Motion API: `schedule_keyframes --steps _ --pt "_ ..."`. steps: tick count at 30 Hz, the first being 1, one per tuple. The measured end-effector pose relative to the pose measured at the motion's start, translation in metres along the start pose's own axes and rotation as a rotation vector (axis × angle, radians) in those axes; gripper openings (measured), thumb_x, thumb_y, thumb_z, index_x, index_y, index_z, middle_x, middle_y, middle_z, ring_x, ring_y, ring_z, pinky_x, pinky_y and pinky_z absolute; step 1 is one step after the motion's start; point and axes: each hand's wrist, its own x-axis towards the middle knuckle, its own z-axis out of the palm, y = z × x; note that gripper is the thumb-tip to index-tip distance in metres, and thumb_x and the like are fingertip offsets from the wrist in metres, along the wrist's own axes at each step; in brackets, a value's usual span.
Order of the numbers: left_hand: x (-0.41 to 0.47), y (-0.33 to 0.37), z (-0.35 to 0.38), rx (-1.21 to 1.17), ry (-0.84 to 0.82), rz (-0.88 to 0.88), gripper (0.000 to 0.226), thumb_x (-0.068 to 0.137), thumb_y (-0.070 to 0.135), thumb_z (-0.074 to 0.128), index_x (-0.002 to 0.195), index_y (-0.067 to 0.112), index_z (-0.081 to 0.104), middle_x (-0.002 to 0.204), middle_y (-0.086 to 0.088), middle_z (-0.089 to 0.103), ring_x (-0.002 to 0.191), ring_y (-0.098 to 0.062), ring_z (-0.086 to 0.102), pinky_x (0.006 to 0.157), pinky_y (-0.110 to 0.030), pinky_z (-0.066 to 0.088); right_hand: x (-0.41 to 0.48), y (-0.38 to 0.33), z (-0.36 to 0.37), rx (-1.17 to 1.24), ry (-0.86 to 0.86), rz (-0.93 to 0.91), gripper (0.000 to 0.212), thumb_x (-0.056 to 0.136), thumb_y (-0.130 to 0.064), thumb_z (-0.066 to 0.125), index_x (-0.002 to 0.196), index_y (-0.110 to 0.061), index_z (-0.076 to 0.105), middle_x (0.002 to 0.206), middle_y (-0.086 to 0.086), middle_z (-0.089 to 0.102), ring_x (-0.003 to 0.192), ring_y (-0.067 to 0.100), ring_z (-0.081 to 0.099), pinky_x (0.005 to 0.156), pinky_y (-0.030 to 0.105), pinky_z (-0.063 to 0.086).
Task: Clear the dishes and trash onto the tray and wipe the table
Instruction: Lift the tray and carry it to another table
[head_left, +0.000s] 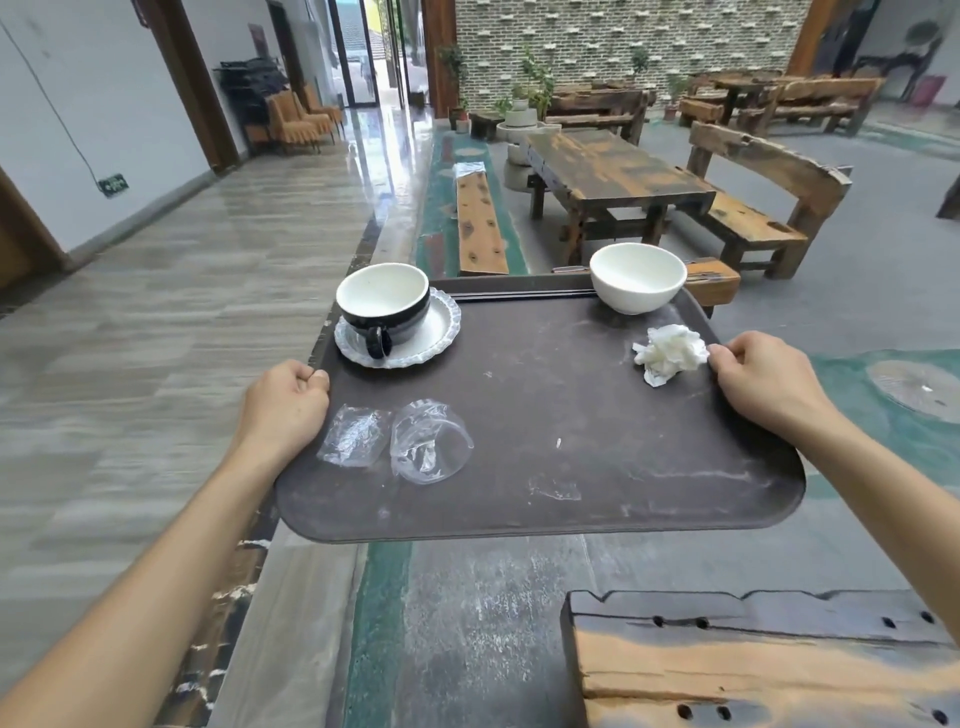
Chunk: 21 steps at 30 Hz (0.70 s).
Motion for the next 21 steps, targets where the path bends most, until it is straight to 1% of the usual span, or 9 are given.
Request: schedule_keyframes --steps 3,6,9,12,18,21 --pt "0.052 -0.006 0.009 -0.004 -0.012 0.014 0.022 0.094 0.028 0.053 0.079 0.015 0.061 0.066 0.0 0.061 0.079 -0.031 0.059 0.068 -0.035 0.038 0.033 -0.024 0.019 0.0 0.01 0.008 0.037 0.101 -0.029 0.047 0.074 -0.008 0.061 0.076 0.01 0.058 0.079 0.033 0.049 0.072 0.037 0.036" --pt "0.098 -0.012 0.017 0.01 -0.018 0.029 0.021 0.094 0.026 0.053 0.081 0.012 0.063 0.067 0.0 0.06 0.079 -0.032 0.058 0.069 -0.035 0.037 0.065 -0.039 0.041 -0.013 0.01 0.024 0.039 0.1 -0.031 0.046 0.068 -0.011 0.056 0.074 0.01 0.057 0.079 0.033 0.048 0.072 0.037 0.035" --pt "0.138 -0.016 0.028 0.026 -0.028 0.031 0.02 0.094 0.027 0.053 0.084 0.013 0.064 0.069 0.001 0.061 0.079 -0.03 0.057 0.07 -0.034 0.036 0.097 -0.052 0.06 -0.017 0.007 0.039 0.041 0.099 -0.031 0.046 0.064 -0.012 0.053 0.066 0.005 0.054 0.077 0.035 0.049 0.07 0.037 0.034" --pt "0.177 -0.019 0.043 0.028 -0.037 0.029 0.02 0.093 0.027 0.054 0.085 0.012 0.065 0.07 0.001 0.061 0.079 -0.03 0.057 0.07 -0.034 0.036 0.13 -0.063 0.077 -0.026 0.001 0.05 0.04 0.099 -0.031 0.046 0.064 -0.013 0.052 0.066 0.006 0.053 0.077 0.035 0.048 0.07 0.037 0.034" --pt "0.25 -0.016 0.083 0.01 -0.061 0.031 0.02 0.094 0.024 0.053 0.081 0.013 0.063 0.067 0.002 0.061 0.078 -0.029 0.056 0.069 -0.034 0.035 0.205 -0.079 0.107 -0.04 0.003 0.045 0.044 0.1 -0.028 0.046 0.062 -0.008 0.051 0.062 0.006 0.054 0.072 0.037 0.048 0.067 0.037 0.033" --pt "0.289 -0.007 0.107 -0.001 -0.066 0.018 0.021 0.095 0.026 0.053 0.084 0.013 0.064 0.069 0.001 0.062 0.079 -0.029 0.056 0.069 -0.035 0.036 0.25 -0.083 0.121 -0.05 0.001 0.03 0.044 0.1 -0.028 0.046 0.062 -0.006 0.053 0.062 0.008 0.056 0.071 0.038 0.049 0.066 0.037 0.033"
